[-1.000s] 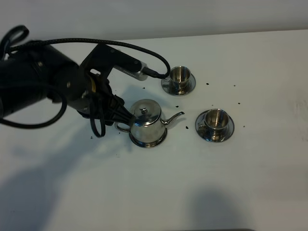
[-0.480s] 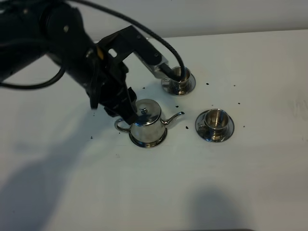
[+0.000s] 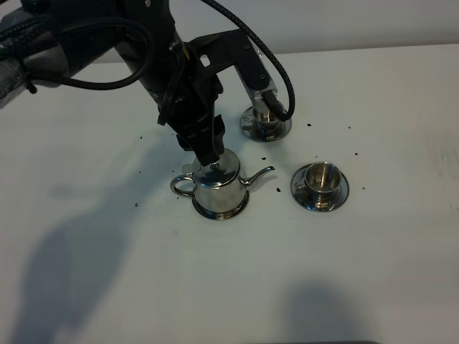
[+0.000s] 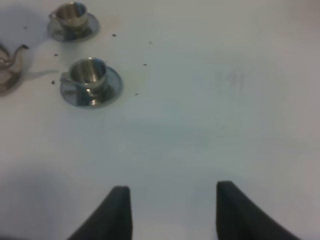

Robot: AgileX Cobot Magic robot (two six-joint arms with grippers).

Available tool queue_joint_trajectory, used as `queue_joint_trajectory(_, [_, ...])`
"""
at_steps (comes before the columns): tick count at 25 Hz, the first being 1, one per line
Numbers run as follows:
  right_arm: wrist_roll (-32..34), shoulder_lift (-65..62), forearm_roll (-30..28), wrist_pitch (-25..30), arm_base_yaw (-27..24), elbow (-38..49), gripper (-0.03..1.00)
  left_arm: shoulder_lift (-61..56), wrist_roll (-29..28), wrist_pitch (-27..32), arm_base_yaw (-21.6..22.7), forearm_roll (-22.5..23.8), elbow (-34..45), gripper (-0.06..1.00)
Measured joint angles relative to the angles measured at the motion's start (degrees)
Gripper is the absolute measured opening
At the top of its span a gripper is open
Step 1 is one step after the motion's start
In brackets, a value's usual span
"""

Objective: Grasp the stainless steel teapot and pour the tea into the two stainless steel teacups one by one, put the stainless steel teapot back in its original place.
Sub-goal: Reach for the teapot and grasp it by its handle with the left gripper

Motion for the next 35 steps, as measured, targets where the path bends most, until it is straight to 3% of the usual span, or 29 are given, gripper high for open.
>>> queue_joint_trajectory(9, [0.07,0.00,0.00,0.00,0.05,0.00,0.35,0.00,1.93,2.99,0.00,-1.18,-0.27,0.48])
queue_joint_trajectory(14, [0.14,0.00,0.00,0.00,0.05,0.00,0.33,0.00,-1.72,4.97,0.00,-1.03,-0.27,0.48])
queue_joint_trajectory(21, [0.14,0.00,0.00,0.00,0.05,0.00,0.28,1.09,-6.82,4.97,0.64,7.93,-0.33,0.48])
queue_joint_trajectory(35, [0.17,0.00,0.00,0.00,0.05,0.00,0.23,8.81,-2.59,4.97,1.11,8.77,-0.33,0.48])
